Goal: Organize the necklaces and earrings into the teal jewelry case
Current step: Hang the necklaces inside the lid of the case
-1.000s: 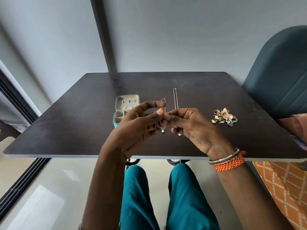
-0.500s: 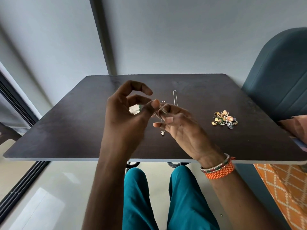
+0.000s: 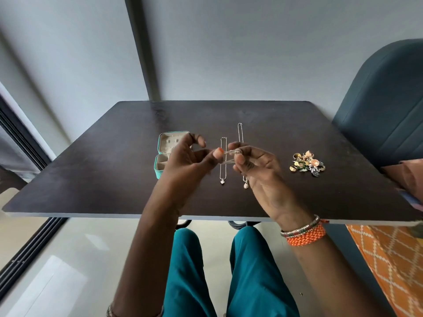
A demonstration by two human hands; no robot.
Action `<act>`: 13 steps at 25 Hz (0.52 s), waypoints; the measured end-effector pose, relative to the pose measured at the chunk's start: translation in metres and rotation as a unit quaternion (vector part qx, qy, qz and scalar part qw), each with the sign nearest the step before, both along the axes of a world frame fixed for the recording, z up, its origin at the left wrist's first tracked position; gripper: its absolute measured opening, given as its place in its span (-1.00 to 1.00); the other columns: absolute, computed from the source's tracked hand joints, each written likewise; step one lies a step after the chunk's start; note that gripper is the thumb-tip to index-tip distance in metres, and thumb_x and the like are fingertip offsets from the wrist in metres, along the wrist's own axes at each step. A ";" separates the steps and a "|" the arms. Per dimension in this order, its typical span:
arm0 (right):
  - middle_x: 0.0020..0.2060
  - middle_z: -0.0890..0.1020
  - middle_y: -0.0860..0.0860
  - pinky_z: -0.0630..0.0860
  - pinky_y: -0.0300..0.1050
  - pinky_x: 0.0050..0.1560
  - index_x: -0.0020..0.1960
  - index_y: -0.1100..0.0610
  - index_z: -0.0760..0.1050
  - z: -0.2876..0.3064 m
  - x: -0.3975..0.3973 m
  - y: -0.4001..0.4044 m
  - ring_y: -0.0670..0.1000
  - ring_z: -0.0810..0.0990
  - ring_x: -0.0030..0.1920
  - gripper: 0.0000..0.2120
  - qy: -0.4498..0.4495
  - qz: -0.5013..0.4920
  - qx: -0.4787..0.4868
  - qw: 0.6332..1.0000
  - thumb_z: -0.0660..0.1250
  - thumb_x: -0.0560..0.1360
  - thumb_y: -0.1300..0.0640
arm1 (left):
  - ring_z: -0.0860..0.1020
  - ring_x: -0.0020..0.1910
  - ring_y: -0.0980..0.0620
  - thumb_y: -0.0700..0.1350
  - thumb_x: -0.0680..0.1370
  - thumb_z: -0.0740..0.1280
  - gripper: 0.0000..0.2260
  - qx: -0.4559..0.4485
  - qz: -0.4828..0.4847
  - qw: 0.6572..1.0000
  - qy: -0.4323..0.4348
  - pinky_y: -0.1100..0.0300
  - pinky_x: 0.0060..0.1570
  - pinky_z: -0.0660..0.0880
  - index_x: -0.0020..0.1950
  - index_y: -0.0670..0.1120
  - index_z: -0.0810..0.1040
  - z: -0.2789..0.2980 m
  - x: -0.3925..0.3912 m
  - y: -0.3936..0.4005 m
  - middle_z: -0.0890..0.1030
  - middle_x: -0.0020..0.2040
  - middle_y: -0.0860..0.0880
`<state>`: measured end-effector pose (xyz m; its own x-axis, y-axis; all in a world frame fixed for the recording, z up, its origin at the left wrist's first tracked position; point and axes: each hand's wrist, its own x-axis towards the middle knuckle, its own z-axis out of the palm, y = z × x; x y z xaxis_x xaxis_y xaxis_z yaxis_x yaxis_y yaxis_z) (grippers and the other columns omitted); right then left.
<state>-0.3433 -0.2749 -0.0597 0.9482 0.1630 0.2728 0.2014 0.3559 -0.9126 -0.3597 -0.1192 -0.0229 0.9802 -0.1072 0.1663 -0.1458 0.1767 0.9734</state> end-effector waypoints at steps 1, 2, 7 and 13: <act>-0.07 0.65 -0.08 0.48 -0.16 0.07 -0.26 0.03 0.62 0.001 0.002 0.001 -0.11 0.57 0.05 -0.91 -0.010 -0.056 -0.037 0.998 0.52 0.29 0.10 | 0.44 -0.43 0.19 -0.28 0.48 0.34 -0.80 0.038 0.003 0.999 -0.005 0.35 -0.40 0.35 -0.08 -0.07 0.34 -0.004 0.000 -0.001 0.60 -0.38 0.03; -0.09 0.64 -0.08 0.49 -0.14 0.10 -0.26 0.01 0.61 0.002 0.003 0.002 -0.10 0.58 0.04 -0.92 -0.037 -0.120 -0.095 0.988 0.50 0.32 0.14 | 0.40 -0.44 0.17 -0.29 0.49 0.35 -0.79 0.064 0.031 0.997 -0.021 0.34 -0.42 0.32 -0.07 -0.07 0.35 -0.007 0.000 -0.004 0.60 -0.38 0.03; -0.10 0.58 -0.07 0.42 0.15 0.08 -0.19 -0.01 0.61 0.002 -0.003 0.020 0.03 0.50 0.05 -0.96 -0.229 -0.431 -0.368 0.791 0.46 0.38 0.07 | 0.54 -0.36 0.25 -0.35 0.45 0.40 -0.71 0.059 0.291 0.947 -0.119 0.41 -0.33 0.36 -0.14 -0.03 0.36 -0.021 0.008 -0.030 0.59 -0.33 0.07; -0.11 0.58 -0.08 0.40 0.22 0.08 -0.21 -0.01 0.64 0.012 0.011 0.018 0.03 0.48 0.05 -0.97 -0.206 -0.444 -0.375 0.788 0.45 0.36 0.05 | 0.58 -0.11 0.08 -0.19 0.49 0.41 -0.69 0.192 0.379 0.888 -0.178 0.25 -0.21 0.43 -0.08 0.11 0.30 -0.048 0.015 -0.045 0.62 -0.13 0.01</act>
